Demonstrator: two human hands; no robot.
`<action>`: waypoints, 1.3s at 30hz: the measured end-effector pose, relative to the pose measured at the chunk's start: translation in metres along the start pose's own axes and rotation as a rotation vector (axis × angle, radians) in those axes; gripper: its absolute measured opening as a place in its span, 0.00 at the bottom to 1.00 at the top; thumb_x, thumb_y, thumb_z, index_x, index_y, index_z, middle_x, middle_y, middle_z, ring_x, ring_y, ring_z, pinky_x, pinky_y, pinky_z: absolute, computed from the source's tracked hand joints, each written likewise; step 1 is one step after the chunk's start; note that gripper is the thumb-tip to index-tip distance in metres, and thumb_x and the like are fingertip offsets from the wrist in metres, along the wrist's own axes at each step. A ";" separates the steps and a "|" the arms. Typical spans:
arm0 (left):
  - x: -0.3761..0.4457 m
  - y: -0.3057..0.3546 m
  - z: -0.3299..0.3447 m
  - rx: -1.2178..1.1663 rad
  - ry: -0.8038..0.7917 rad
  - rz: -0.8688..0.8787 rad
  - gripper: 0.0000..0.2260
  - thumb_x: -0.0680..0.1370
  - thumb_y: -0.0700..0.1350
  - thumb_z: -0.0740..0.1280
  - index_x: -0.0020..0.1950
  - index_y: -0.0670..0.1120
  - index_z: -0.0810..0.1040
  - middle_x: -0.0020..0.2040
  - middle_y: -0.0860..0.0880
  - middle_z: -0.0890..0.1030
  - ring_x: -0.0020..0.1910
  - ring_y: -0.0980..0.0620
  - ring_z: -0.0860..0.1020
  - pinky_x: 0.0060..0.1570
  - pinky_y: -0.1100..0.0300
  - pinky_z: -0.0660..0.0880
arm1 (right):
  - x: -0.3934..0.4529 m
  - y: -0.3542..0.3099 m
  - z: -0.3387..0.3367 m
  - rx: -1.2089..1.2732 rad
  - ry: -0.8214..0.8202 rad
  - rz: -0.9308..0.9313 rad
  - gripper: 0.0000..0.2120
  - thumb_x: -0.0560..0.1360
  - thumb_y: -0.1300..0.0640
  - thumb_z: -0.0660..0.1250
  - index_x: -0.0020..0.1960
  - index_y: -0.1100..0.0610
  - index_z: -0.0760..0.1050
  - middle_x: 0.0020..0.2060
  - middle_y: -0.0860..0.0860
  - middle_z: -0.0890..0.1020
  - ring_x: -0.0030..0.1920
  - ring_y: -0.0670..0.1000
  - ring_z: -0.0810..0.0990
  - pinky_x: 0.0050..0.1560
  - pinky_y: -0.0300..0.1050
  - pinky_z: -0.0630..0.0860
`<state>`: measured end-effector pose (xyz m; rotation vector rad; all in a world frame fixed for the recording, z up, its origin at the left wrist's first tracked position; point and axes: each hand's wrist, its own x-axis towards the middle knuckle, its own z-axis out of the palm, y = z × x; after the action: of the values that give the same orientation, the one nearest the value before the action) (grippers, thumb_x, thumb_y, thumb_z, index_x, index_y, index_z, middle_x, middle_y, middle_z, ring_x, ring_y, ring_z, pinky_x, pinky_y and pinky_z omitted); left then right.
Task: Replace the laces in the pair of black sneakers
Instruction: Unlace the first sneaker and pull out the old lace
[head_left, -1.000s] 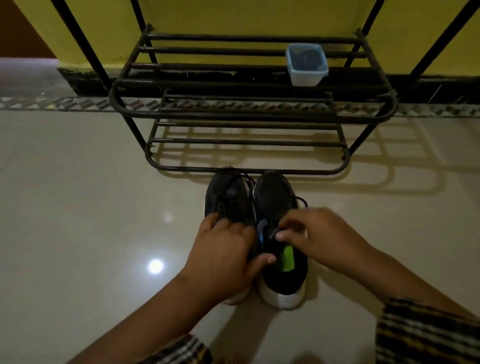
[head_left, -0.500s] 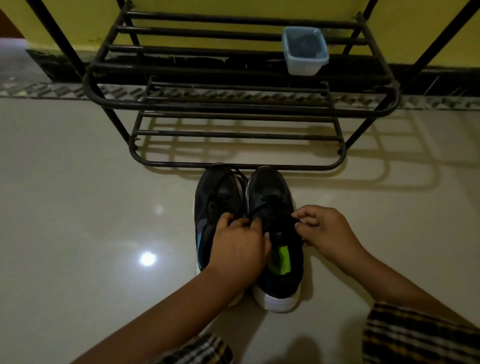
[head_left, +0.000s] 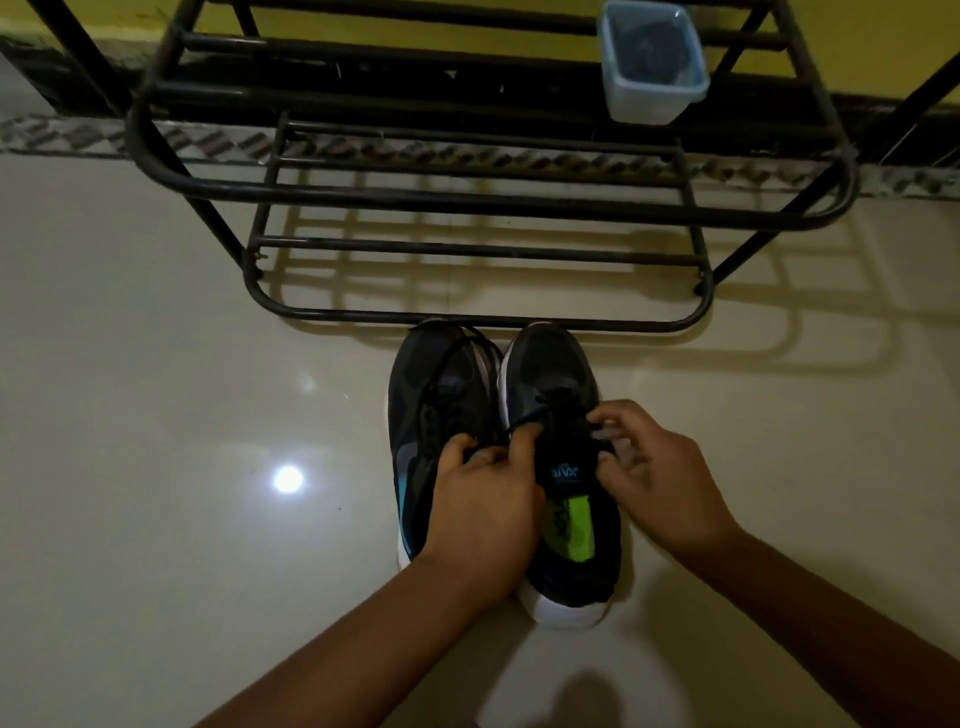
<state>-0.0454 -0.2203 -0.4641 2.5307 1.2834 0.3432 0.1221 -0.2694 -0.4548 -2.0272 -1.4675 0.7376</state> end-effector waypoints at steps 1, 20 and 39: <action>0.001 0.001 -0.003 -0.012 -0.015 -0.004 0.21 0.70 0.47 0.53 0.58 0.44 0.78 0.25 0.52 0.76 0.28 0.53 0.77 0.49 0.52 0.77 | 0.000 -0.001 0.000 -0.214 -0.006 -0.150 0.15 0.72 0.63 0.68 0.56 0.52 0.73 0.48 0.49 0.79 0.35 0.48 0.78 0.35 0.34 0.71; -0.038 0.039 -0.023 0.170 -0.293 -0.073 0.34 0.80 0.49 0.56 0.76 0.39 0.38 0.68 0.39 0.70 0.69 0.42 0.66 0.73 0.46 0.48 | -0.032 -0.072 -0.036 0.466 -0.153 0.533 0.01 0.71 0.61 0.71 0.42 0.58 0.79 0.33 0.50 0.79 0.34 0.47 0.73 0.34 0.40 0.64; -0.096 0.050 -0.005 0.029 -0.331 0.255 0.16 0.81 0.50 0.53 0.66 0.46 0.66 0.66 0.47 0.70 0.68 0.47 0.64 0.62 0.55 0.64 | -0.061 -0.035 -0.016 -0.466 -0.106 -0.130 0.15 0.75 0.56 0.66 0.62 0.52 0.73 0.56 0.51 0.70 0.58 0.52 0.71 0.54 0.45 0.73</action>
<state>-0.0651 -0.3257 -0.4499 2.6380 0.8526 -0.0460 0.0932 -0.3201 -0.4118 -2.2191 -1.9578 0.4860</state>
